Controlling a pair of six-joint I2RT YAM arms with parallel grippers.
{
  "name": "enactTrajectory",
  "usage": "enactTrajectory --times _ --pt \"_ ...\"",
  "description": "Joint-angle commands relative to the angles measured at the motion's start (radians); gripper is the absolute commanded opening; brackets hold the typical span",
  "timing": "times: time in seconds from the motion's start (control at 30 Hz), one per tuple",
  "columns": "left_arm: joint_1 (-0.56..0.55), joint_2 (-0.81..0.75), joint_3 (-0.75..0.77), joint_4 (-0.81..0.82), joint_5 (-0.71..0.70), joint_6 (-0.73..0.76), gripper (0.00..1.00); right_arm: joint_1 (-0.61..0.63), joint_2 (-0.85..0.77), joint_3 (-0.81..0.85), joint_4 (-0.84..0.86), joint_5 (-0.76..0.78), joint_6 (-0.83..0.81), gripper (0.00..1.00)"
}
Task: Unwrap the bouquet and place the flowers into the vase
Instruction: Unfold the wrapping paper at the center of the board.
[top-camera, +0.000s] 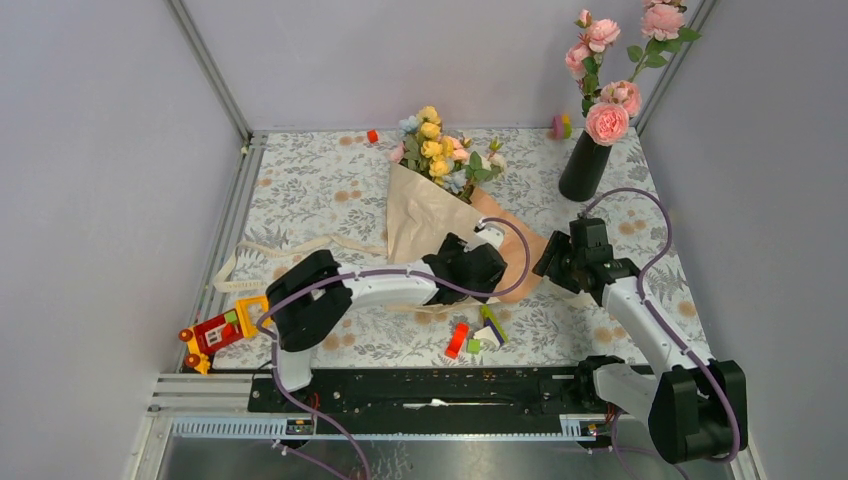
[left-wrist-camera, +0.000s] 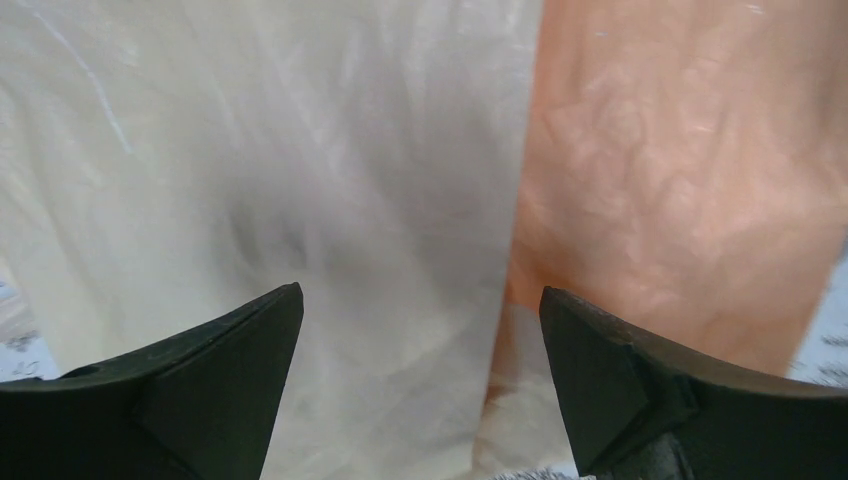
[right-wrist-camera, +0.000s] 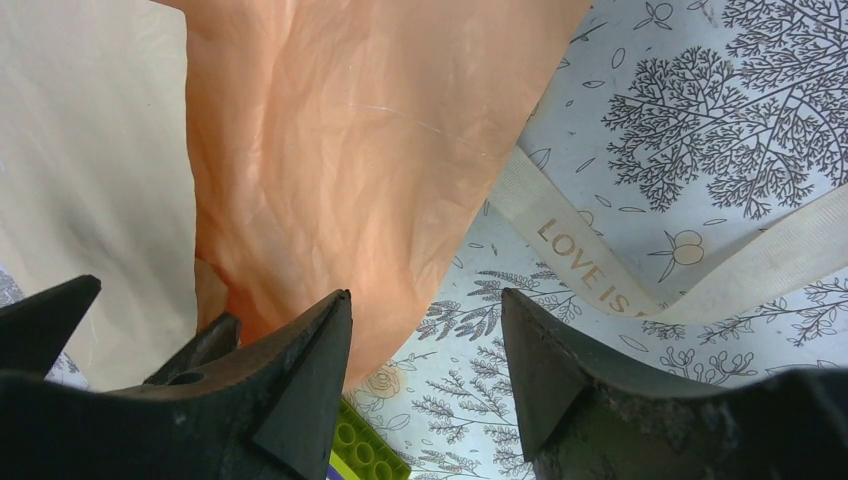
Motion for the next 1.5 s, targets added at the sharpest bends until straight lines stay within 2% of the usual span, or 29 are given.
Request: enactTrajectory --times 0.0,0.2,0.3,0.33,0.37,0.57,0.8,0.93,1.03,1.3,1.47 --pt "-0.005 0.029 0.077 0.006 -0.166 0.039 0.99 -0.006 -0.032 -0.010 0.033 -0.027 0.021 0.64" --pt "-0.006 0.085 0.112 0.009 -0.180 0.055 0.99 -0.006 -0.033 -0.006 0.033 -0.031 0.020 0.64" --pt "-0.007 0.083 0.104 0.010 -0.207 0.071 0.93 -0.006 -0.035 -0.004 0.033 -0.031 0.020 0.64" --pt "-0.007 0.076 0.096 0.016 -0.213 0.079 0.88 -0.005 -0.034 -0.003 0.033 -0.031 0.019 0.64" --pt "-0.008 0.066 0.086 0.024 -0.220 0.084 0.78 -0.005 -0.036 -0.002 0.033 -0.031 0.019 0.64" --pt "-0.008 -0.007 0.056 0.037 -0.247 0.100 0.37 -0.006 -0.041 0.000 0.032 -0.034 0.016 0.64" --pt "-0.004 -0.109 0.055 -0.012 -0.302 0.087 0.02 -0.006 -0.051 0.008 0.075 -0.115 -0.041 0.65" --pt "0.015 -0.197 0.031 -0.044 -0.326 0.069 0.00 0.002 -0.022 0.022 0.116 -0.240 -0.073 0.64" --pt "0.056 -0.275 -0.007 -0.073 -0.327 0.042 0.00 0.047 0.006 0.040 0.148 -0.287 -0.083 0.59" --pt "0.215 -0.487 -0.155 -0.157 -0.261 -0.031 0.00 0.333 0.108 0.111 0.268 -0.255 -0.044 0.56" --pt "0.325 -0.610 -0.260 -0.219 -0.204 -0.104 0.00 0.465 0.227 0.182 0.313 -0.253 -0.020 0.54"
